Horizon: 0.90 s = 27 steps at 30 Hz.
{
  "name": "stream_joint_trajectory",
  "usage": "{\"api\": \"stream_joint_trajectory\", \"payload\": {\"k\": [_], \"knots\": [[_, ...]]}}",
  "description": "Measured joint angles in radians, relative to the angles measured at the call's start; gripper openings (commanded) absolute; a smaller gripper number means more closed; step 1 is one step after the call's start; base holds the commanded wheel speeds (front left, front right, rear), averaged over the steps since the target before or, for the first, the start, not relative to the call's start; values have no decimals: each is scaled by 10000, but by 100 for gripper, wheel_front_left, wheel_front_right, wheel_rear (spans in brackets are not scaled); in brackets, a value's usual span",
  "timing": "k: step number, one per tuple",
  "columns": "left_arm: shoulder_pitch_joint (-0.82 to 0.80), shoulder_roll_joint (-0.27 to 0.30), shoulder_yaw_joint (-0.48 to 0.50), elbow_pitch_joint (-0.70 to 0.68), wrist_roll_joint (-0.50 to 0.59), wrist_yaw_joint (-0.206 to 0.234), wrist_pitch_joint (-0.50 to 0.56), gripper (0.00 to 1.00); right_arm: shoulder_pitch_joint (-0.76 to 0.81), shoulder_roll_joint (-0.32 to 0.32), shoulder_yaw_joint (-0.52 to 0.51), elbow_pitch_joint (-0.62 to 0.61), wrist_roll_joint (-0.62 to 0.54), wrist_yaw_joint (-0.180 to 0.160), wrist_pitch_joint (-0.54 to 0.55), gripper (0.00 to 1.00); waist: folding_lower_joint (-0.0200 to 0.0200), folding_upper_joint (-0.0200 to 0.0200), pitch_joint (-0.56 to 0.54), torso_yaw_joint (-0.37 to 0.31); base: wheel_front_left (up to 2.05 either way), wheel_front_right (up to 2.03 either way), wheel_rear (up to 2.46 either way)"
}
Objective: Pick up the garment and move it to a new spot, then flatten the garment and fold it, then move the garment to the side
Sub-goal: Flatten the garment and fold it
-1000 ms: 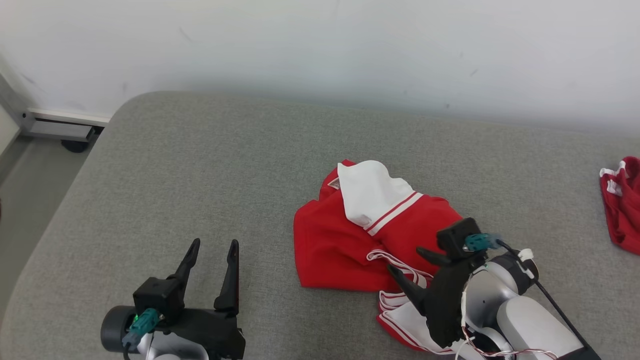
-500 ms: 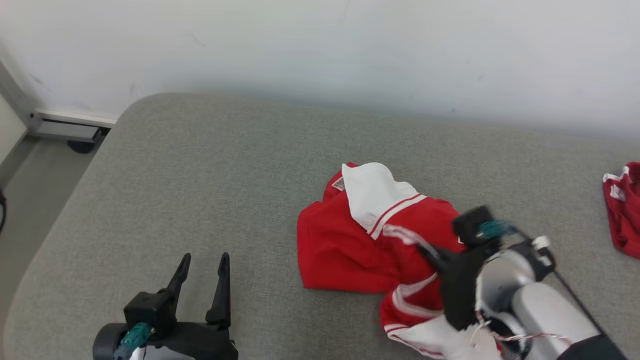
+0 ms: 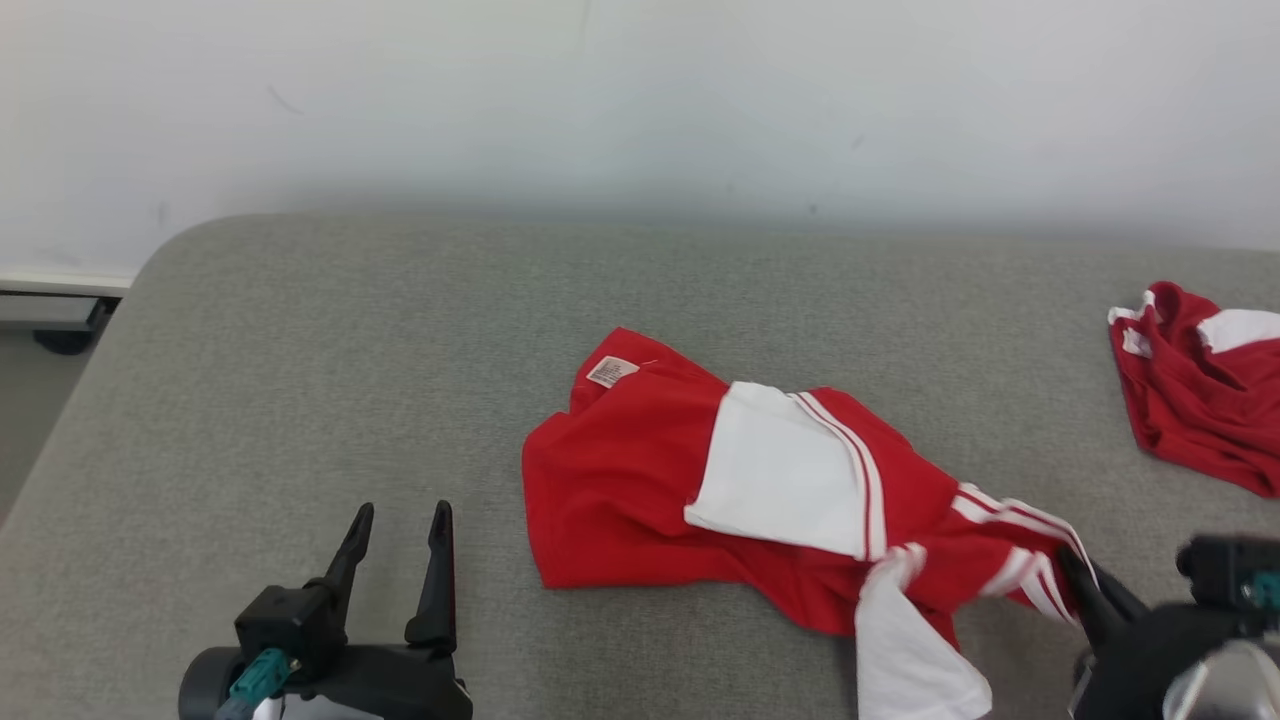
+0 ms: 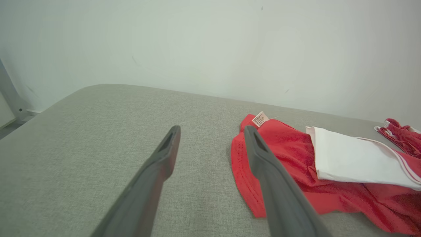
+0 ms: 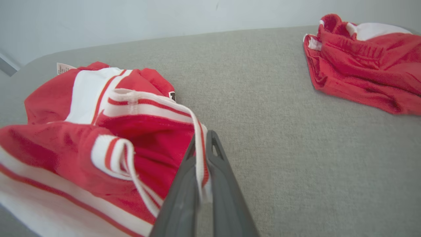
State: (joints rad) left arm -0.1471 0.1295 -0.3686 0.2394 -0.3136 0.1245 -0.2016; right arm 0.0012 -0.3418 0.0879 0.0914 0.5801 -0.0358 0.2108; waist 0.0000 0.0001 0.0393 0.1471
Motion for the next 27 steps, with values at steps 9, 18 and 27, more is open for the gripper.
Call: {"api": "stream_joint_trajectory", "payload": {"k": [9, 18, 27], "knots": [[-162, -113, -349, -192, 142, -4, 232, 100, 1600, -288, -989, 412, 523, -265, -188, 0, 0, 0, 362, -326, 0, 0, 0], [-455, -261, -481, -65, 259, -13, 349, 100, 1428, -742, -915, 1198, 52, -368, -86, 0, 0, 0, 538, -223, 0, 0, 0], [-460, -265, -447, 54, 255, -17, 441, 100, 1249, -844, -955, 1651, -255, -581, 15, 47, 0, 0, 503, -306, 0, 0, 0]]}}
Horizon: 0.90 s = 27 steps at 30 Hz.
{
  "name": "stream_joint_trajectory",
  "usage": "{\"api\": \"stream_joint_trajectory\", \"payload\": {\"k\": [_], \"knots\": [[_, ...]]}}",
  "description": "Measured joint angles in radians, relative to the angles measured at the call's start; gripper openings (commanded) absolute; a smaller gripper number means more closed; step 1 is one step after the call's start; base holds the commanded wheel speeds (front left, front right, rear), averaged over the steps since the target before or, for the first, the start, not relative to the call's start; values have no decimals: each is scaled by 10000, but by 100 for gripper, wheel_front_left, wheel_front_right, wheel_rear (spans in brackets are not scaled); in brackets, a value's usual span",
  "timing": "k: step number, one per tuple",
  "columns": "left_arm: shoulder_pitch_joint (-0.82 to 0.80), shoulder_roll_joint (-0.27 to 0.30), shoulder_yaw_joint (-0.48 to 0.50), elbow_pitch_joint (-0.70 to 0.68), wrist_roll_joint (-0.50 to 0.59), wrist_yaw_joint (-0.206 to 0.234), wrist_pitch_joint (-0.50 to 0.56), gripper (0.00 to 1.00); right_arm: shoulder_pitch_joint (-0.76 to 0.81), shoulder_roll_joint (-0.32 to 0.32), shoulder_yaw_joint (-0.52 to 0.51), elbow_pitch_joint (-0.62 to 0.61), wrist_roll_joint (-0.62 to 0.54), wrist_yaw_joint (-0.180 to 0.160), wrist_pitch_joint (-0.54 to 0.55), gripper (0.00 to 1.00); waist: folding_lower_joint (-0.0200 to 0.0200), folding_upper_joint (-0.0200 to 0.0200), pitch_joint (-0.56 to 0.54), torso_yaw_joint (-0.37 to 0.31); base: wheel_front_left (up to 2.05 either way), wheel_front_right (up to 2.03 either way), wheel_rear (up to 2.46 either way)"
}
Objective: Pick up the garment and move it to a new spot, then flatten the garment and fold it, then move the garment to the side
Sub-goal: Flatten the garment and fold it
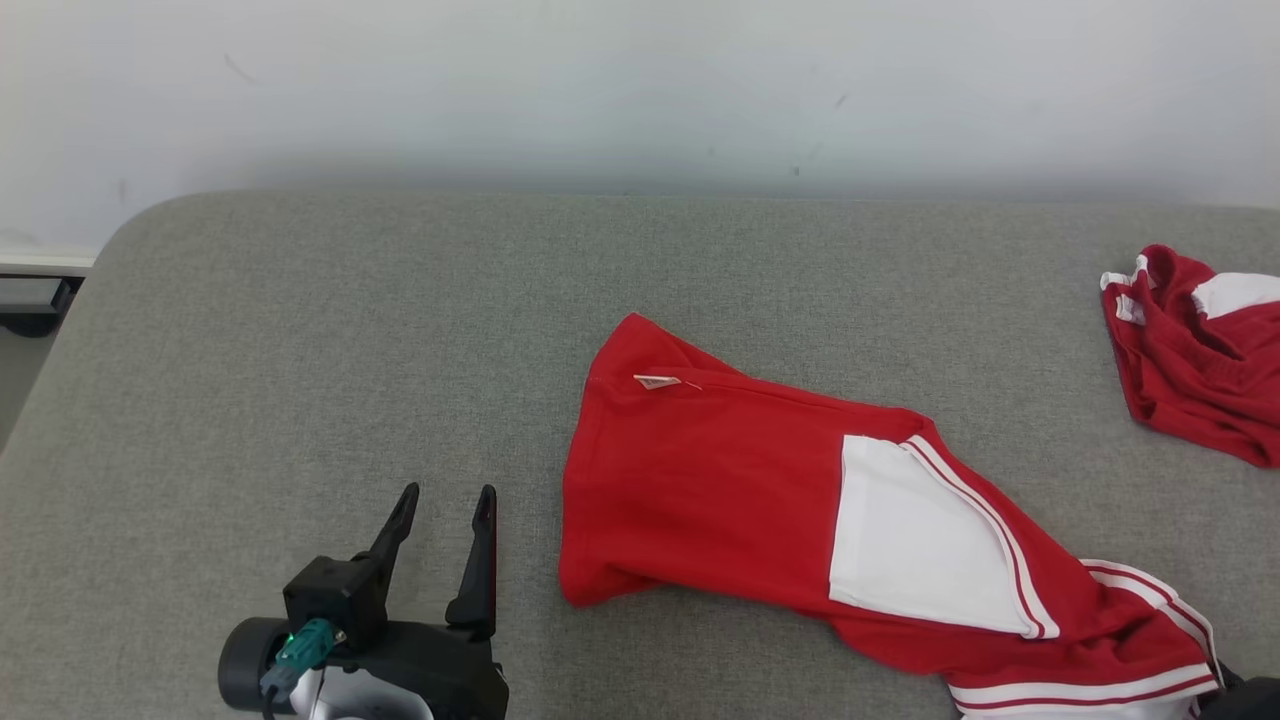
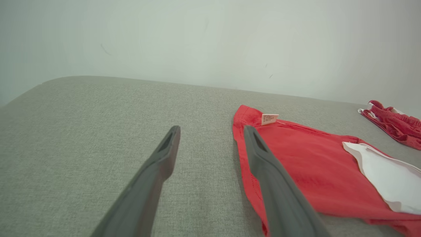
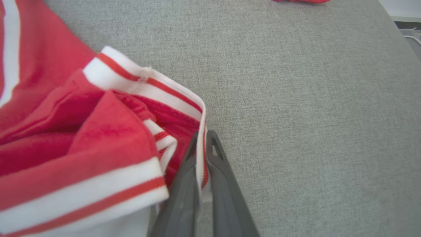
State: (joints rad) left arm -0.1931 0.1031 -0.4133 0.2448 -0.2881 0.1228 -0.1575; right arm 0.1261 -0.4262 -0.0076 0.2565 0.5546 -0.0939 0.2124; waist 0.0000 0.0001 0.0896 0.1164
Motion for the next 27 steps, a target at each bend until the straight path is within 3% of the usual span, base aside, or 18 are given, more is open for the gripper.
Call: {"api": "stream_joint_trajectory", "payload": {"k": [1, 6, 16, 20, 27], "knots": [[-1, -13, -23, 6, 0, -2, 2, 100, -8, 33, 10, 0, 0, -2, 0, 100, 0, 0, 0, -5, 0, 0, 0], [-1, -10, -79, 33, -12, -12, 35, 100, -150, 207, -192, -522, 244, -33, -31, 100, 0, 0, -7, -70, 0, 0, 0], [40, 2, -48, 163, -29, -12, 42, 100, 104, 196, -238, -4042, 731, 393, -324, 100, 0, -1, -197, -306, 0, 0, 0], [42, -8, -73, 173, -31, -12, 42, 100, 386, 182, 105, -4688, 685, 504, -178, 100, -1, -1, -246, -322, 0, 0, 0], [7, -84, -293, 199, -29, -98, 79, 100, -7, 138, 1766, -4752, -224, 788, 453, 100, 0, -1, -220, -96, 0, 0, 0]]}}
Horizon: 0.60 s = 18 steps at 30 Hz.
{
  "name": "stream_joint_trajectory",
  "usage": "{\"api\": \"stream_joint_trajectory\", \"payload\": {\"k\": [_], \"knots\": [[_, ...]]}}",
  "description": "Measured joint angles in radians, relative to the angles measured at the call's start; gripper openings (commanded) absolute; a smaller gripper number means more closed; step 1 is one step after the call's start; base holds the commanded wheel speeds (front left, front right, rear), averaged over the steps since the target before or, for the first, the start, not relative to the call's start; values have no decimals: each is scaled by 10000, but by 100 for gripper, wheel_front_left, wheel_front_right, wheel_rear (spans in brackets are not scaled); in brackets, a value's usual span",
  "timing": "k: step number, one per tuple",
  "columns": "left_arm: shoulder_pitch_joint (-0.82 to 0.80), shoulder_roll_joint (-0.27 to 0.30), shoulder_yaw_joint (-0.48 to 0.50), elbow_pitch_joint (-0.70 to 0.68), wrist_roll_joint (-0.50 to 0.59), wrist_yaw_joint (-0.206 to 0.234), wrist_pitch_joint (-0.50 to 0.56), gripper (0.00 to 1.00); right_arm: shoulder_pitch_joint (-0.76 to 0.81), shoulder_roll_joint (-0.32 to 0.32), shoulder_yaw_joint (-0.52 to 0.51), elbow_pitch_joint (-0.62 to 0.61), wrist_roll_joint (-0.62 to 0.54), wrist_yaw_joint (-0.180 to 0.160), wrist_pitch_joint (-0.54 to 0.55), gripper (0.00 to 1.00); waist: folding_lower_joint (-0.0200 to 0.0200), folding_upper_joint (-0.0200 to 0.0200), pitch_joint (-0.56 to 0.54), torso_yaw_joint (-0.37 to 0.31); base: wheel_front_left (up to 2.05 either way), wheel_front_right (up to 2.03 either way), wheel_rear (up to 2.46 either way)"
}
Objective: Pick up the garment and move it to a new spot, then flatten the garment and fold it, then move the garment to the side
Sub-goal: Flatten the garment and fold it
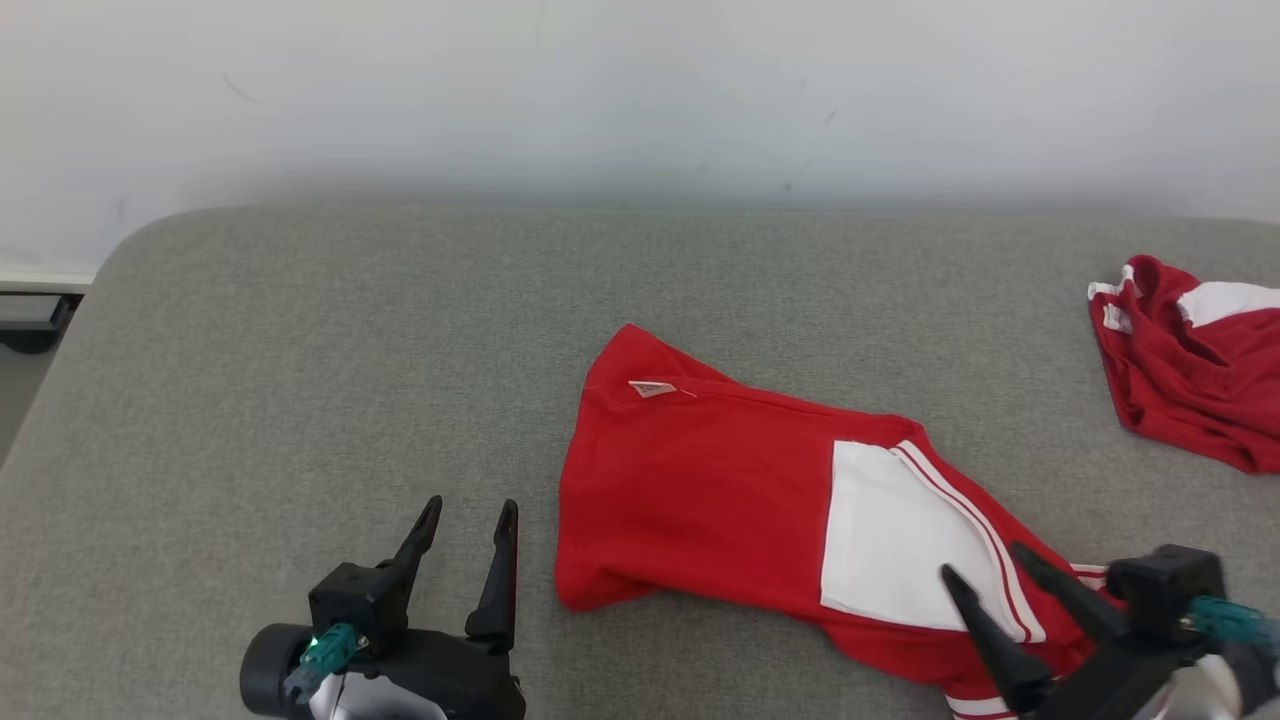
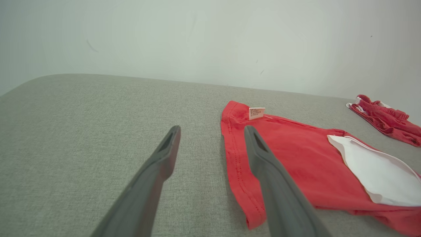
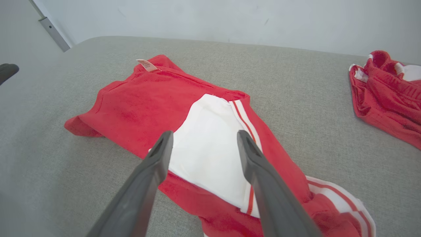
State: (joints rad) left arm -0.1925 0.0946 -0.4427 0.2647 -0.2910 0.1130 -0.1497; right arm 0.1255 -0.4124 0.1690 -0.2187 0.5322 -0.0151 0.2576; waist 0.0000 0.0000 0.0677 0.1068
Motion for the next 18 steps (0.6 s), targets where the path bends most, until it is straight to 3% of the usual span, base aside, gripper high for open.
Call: {"api": "stream_joint_trajectory", "payload": {"k": [9, 18], "knots": [[-15, 10, -52, 56, 0, -77, 40, 100, -1112, 255, 1528, 748, -593, 537, 738, 100, 0, 0, -9, 368, 0, 0, 0], [-15, 17, 2, 15, 0, -75, 40, 100, -1780, 397, 1927, 2036, -782, 723, 1135, 100, 0, 0, 79, 598, 0, 0, 0]]}}
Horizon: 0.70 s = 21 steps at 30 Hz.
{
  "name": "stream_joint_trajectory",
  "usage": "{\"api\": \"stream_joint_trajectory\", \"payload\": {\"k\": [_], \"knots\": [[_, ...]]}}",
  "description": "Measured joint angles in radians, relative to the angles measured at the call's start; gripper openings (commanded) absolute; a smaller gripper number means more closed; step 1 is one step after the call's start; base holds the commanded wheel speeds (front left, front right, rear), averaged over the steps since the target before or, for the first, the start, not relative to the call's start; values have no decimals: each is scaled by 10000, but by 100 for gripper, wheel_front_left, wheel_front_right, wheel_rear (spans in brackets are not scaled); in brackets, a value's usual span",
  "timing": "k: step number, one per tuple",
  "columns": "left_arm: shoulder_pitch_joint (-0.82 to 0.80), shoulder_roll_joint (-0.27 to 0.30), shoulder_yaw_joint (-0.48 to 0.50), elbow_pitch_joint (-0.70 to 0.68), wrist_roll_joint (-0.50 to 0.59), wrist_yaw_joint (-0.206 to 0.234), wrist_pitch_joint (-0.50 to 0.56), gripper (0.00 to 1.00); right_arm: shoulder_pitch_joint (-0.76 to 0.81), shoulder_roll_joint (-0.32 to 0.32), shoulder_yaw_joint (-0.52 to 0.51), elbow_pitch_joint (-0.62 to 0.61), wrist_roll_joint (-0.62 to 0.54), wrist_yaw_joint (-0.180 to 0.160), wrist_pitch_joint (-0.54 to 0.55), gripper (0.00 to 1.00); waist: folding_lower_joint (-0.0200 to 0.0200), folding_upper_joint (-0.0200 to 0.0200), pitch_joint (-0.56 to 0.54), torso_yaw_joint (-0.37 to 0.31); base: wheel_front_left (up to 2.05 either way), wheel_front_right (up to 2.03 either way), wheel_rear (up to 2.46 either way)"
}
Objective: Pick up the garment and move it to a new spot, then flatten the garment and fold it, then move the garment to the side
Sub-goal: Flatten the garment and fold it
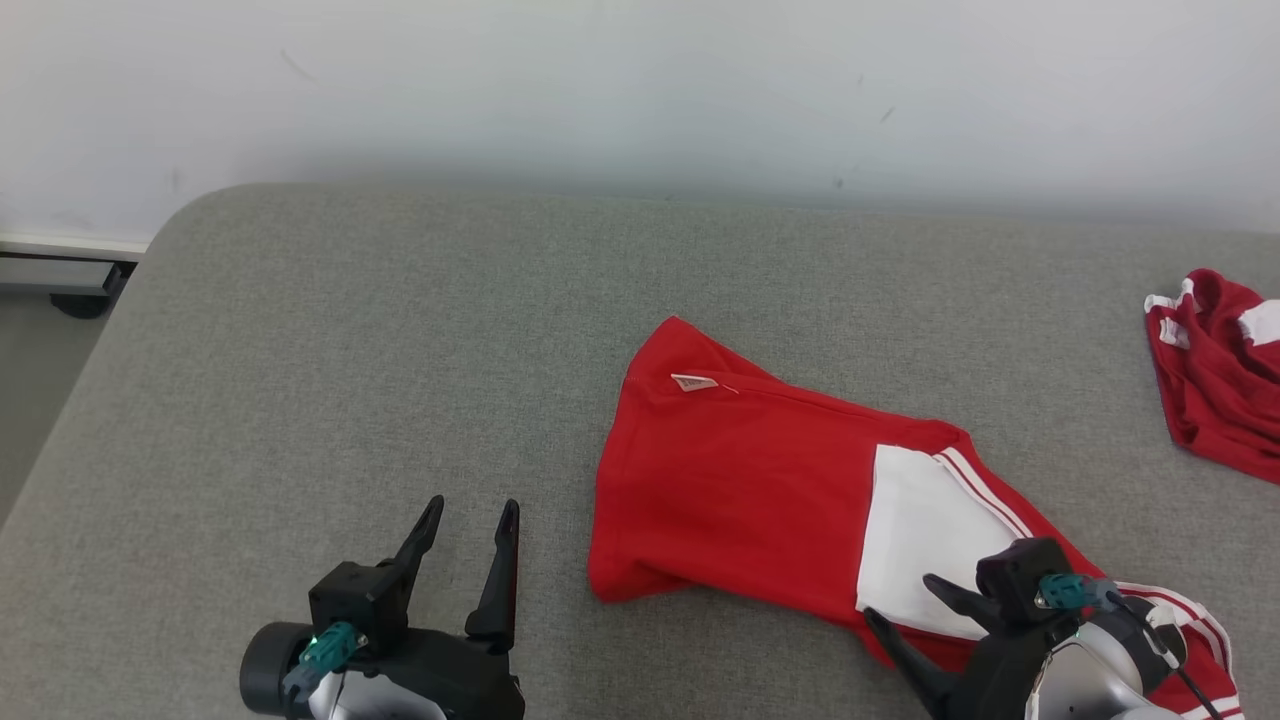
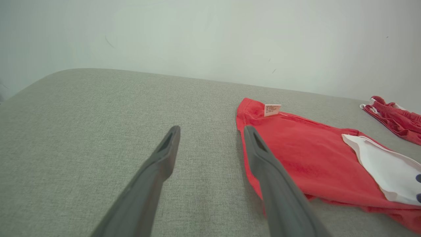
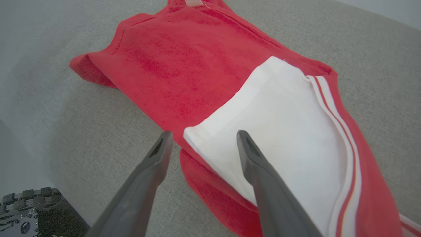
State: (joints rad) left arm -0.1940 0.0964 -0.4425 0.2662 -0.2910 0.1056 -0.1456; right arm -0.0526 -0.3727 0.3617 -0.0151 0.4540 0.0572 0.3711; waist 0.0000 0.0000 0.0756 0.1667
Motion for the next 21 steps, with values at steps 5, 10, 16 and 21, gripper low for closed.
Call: {"api": "stream_joint_trajectory", "payload": {"k": [5, 10, 16, 21], "knots": [[-16, -12, -4, 0, 0, 0, 0, 100, -47, -48, 48, 646, -280, 6, 73, 100, 0, 0, 98, 109, 0, 0, 0], [-163, -13, 4, 8, 0, 0, -2, 100, -250, -23, 109, 1122, -355, 17, 52, 100, 0, 0, 152, 241, 0, 0, 0], [-236, -10, -27, 69, 0, -17, 0, 100, -549, 174, 244, 1407, -431, 61, -211, 100, 0, 0, 171, 288, 0, 0, 0], [-1197, -102, -357, 566, -19, -550, 228, 100, -616, 184, 272, 1503, -487, 132, -336, 100, 1, 1, 254, 291, 0, 0, 0]]}}
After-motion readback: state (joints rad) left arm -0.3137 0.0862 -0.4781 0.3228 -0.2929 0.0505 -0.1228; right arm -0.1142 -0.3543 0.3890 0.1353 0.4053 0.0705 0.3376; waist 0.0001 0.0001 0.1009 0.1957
